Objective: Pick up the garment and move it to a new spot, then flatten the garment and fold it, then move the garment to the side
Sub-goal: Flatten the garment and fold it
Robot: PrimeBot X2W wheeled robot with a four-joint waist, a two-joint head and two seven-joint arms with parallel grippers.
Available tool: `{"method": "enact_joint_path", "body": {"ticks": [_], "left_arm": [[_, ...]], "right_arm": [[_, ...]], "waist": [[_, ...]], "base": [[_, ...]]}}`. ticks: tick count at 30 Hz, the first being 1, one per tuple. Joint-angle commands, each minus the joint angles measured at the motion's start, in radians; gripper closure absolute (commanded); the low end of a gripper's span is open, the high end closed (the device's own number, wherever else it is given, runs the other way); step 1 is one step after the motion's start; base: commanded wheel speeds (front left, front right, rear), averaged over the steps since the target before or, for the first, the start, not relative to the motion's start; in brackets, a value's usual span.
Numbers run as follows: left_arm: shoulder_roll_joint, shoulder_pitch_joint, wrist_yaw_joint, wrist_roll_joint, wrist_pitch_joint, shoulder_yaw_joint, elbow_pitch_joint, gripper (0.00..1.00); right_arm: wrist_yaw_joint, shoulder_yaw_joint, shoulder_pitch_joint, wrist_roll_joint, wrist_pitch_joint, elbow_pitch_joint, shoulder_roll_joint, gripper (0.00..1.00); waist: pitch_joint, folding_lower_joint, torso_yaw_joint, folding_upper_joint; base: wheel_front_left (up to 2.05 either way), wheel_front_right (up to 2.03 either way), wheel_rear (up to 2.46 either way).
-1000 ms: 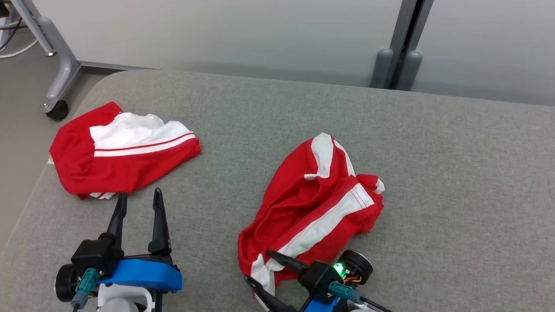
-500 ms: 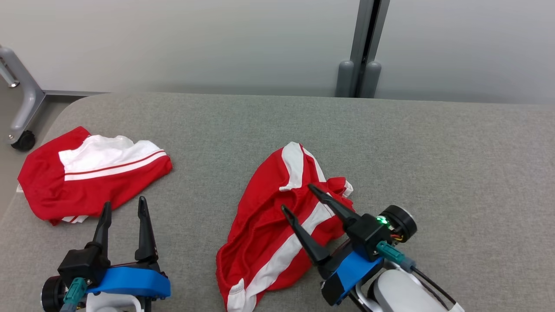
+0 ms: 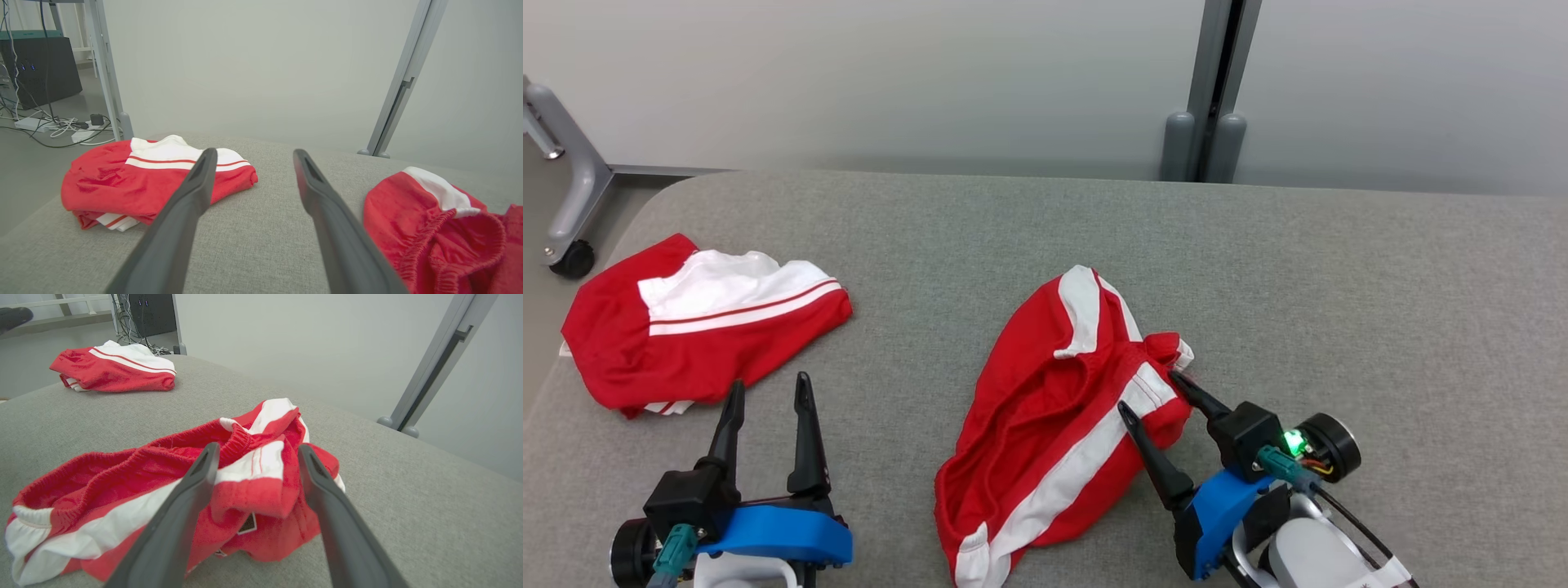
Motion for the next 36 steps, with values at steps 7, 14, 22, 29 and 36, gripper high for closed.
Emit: {"method": "enact_joint_path", "body": {"ticks": [7,14,22,29,36], "left_arm": [[-0.002,-0.007,0.002,-0.006,-0.003,-0.003,-0.004,0.00],[-0.002,0.006,0.009,-0.005,-0.003,0.009,-0.005,0.00],[-0.002,0.005,0.006,-0.007,-0.003,0.006,-0.003,0.00],[-0.002,0.007,0.009,-0.013,-0.003,-0.001,-0.006,0.00],[-0.002,0.013,0.011,-0.007,-0.003,0.000,-0.008,0.00]], "right_arm": [[0.000,0.017,0.000,0.035,-0.016,0.095,-0.005,1.00],[0.000,-0.037,-0.036,0.060,-0.084,0.112,-0.005,1.00],[0.000,-0.235,0.028,0.028,-0.113,0.054,-0.005,1.00],[0.000,-0.422,0.150,-0.018,-0.102,0.046,-0.011,0.91],[0.000,-0.504,0.165,-0.031,-0.110,0.018,-0.004,0.00]], "waist": [[0.019,0.0000,0.019,-0.0001],[0.017,0.0000,-0.017,-0.0001],[0.000,0.0000,-0.073,-0.0001],[-0.004,0.0000,-0.089,-0.0001],[-0.008,0.0000,-0.098,-0.0001]], "base": [[0.00,0.00,0.00],[0.00,0.00,0.00],[0.00,0.00,0.00],[0.00,0.00,0.00],[0.00,0.00,0.00]]}}
